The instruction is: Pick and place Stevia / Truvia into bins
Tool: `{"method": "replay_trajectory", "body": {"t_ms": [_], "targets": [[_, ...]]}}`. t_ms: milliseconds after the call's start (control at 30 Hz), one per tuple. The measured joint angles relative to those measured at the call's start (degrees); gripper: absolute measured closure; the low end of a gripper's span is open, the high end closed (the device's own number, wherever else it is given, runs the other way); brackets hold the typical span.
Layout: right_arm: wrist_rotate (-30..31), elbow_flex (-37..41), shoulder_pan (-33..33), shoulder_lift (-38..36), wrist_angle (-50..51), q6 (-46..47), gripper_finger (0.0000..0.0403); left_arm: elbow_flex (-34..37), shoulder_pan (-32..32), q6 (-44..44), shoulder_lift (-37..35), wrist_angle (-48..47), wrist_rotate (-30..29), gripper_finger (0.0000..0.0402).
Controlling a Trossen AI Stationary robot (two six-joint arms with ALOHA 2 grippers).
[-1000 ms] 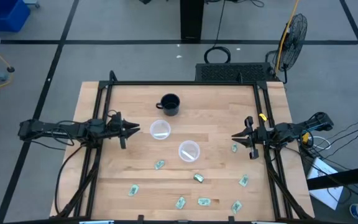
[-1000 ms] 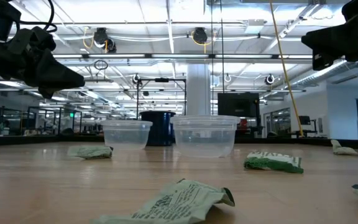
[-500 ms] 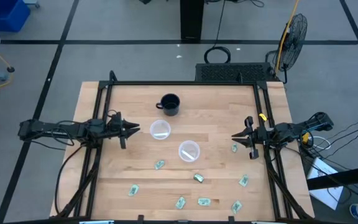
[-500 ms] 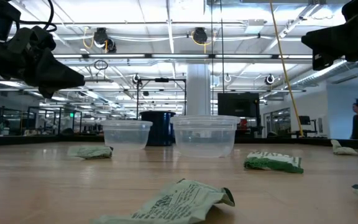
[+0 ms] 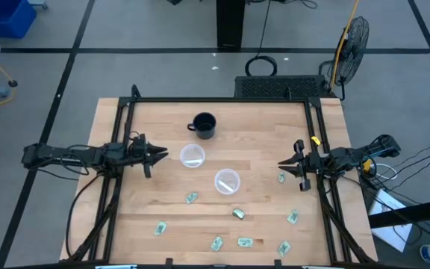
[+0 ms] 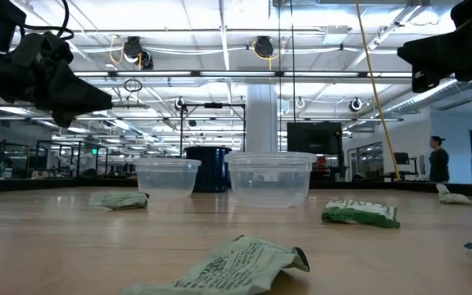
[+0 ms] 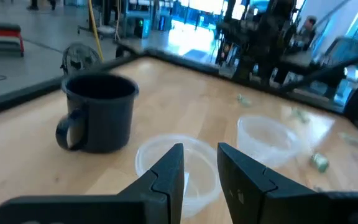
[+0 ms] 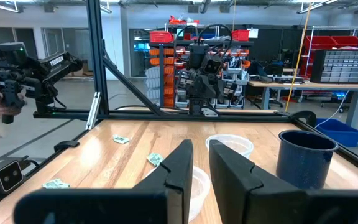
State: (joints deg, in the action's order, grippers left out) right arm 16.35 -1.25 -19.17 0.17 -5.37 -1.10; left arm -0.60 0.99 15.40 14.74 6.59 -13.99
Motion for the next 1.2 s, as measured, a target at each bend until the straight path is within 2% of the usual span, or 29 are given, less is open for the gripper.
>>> {"method": "replay_trajectory", "body": {"t_ms": [400,733,900,1067,1200], "targets": [[0.0,0.0,0.0,0.0,0.0,0.0,0.0358,0.0,0.0,-1.9,0.0,14.3,-5.2,0.0300],[0.0,0.0,0.0,0.0,0.0,0.0,0.0358,0.0,0.0,-0.5,0.0,14.5,-4.1,0.0300],[0.0,0.0,0.0,0.0,0.0,0.0,0.0358,0.0,-0.1,3.0,0.0,14.6,-4.1,0.0300],[0.0,0.0,0.0,0.0,0.0,0.0,0.0358,-4.3,-1.1,5.2,1.1,9.8,-4.1,0.0300],[0.0,0.0,0.0,0.0,0.0,0.0,0.0358,-14.6,-1.8,4.0,6.4,-4.2,-4.2,0.0300]]}}
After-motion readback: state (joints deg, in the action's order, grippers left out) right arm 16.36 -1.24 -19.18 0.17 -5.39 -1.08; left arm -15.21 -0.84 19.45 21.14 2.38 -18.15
